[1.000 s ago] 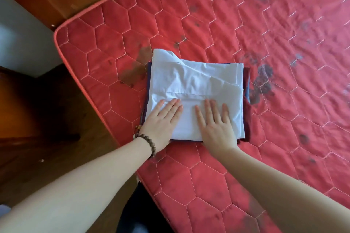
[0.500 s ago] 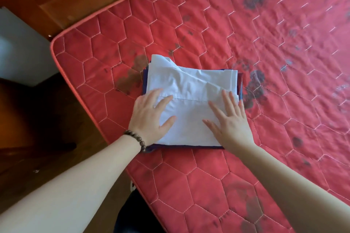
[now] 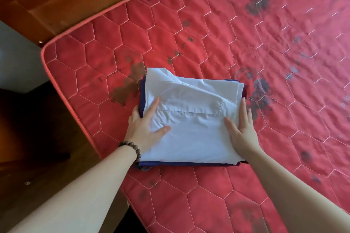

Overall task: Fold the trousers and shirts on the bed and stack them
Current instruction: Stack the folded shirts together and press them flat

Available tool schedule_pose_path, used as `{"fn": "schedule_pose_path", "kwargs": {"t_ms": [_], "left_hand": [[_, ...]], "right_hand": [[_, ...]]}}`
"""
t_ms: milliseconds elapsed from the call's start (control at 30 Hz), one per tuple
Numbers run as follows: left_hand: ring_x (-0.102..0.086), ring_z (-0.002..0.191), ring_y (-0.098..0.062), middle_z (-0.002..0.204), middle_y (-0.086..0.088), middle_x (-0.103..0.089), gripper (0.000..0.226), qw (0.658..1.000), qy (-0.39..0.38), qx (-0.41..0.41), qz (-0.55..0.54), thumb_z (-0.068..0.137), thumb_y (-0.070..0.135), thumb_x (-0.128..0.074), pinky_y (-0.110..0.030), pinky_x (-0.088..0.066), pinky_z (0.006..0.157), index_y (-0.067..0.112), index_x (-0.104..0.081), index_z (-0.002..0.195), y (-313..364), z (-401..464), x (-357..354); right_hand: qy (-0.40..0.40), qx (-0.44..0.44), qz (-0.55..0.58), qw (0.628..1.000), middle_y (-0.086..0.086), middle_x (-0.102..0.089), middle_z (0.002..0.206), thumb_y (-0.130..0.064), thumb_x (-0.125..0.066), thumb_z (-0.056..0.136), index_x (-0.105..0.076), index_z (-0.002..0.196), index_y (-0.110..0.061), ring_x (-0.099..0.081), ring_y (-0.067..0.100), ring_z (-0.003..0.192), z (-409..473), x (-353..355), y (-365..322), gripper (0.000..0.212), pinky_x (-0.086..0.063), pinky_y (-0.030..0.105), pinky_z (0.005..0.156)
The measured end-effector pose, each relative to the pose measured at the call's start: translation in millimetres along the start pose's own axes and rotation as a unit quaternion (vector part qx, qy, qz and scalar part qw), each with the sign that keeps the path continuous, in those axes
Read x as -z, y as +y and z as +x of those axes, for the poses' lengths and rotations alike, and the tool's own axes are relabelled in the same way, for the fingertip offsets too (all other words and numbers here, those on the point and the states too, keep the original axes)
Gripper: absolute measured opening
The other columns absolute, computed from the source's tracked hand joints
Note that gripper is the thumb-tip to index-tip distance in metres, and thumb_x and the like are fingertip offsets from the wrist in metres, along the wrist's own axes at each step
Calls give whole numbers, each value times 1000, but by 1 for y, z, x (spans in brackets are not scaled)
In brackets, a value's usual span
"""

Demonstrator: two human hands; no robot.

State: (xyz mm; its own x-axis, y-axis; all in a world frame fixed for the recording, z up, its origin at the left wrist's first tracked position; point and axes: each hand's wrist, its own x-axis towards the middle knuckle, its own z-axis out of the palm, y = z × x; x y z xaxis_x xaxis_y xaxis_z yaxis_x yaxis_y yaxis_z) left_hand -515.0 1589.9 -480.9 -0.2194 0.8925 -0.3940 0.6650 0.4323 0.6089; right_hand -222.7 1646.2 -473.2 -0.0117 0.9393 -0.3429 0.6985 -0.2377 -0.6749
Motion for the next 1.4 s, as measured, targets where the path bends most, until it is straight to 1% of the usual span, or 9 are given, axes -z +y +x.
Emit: {"fn": "schedule_pose_path", "kwargs": {"t_ms": [300,400,467,533,633,767,967,1267,1400], "left_hand": [[-39,115,-23,129,-10,-46,66,998,-40,21,-37,81,68,-52,-31,-30,91,79,-5,125,-2,8,9],[-39,115,-23,127,-6,-43,66,998,-45,29,-41,79,68,-54,-30,-31,90,80,-7,124,0,4,12],[-37,103,-17,118,-1,-36,67,998,-43,34,-42,76,71,-54,-29,-32,87,81,-7,123,2,-1,12],[-40,94,-14,112,3,-33,68,998,-38,39,-41,75,71,-55,-27,-34,82,81,-7,122,1,-9,10],[-45,83,-10,109,1,-39,70,998,-38,39,-44,73,71,-57,-25,-36,76,81,-8,122,-3,-19,8],[-42,102,-14,125,2,-45,73,997,-47,40,-52,75,67,-61,-27,-34,89,78,-10,126,-12,-37,7],[-47,94,1,98,17,-45,72,992,66,15,-107,74,46,-75,-18,-36,84,73,-28,122,-20,-64,19],[-46,102,0,110,12,-46,71,976,151,10,-156,74,43,-76,-9,-33,85,76,-32,118,-83,-32,134],[-42,106,-1,117,12,-43,70,969,186,17,-164,75,45,-74,-22,-36,94,64,-35,130,-112,-9,190]], "right_hand": [[-6,-61,14,998,6,-17,158,-56,-52,88,9,130,-72,-18,20,145,-2,5,-8,76,-28,42,109],[2,-85,4,996,10,-30,150,-55,-50,88,10,127,-75,-50,25,117,-6,5,-9,74,-39,37,93],[10,-99,10,995,11,-43,134,-55,-47,89,10,129,-73,-53,13,84,-10,4,-11,73,-37,33,80],[10,-123,12,992,12,-51,121,-59,-45,85,13,132,-69,-52,12,75,-14,5,-8,75,-37,32,73],[-19,-156,20,987,7,-57,113,-63,-46,79,15,134,-66,-59,23,84,-24,6,1,82,-44,35,76],[-37,-152,63,986,-4,-60,111,-49,-57,85,3,139,-63,-61,18,88,-43,7,4,82,-49,36,78],[-15,-88,56,994,-4,-56,120,-43,-60,83,-15,140,-61,-58,13,98,-59,0,-26,75,-45,31,78],[-17,13,28,999,-7,-53,125,-42,-60,83,-17,139,-62,-53,11,103,-21,-61,-161,74,-39,29,81],[-45,43,19,998,-6,-53,126,-44,-61,84,-16,135,-68,-54,13,103,15,-97,-230,72,-42,30,82]]}}
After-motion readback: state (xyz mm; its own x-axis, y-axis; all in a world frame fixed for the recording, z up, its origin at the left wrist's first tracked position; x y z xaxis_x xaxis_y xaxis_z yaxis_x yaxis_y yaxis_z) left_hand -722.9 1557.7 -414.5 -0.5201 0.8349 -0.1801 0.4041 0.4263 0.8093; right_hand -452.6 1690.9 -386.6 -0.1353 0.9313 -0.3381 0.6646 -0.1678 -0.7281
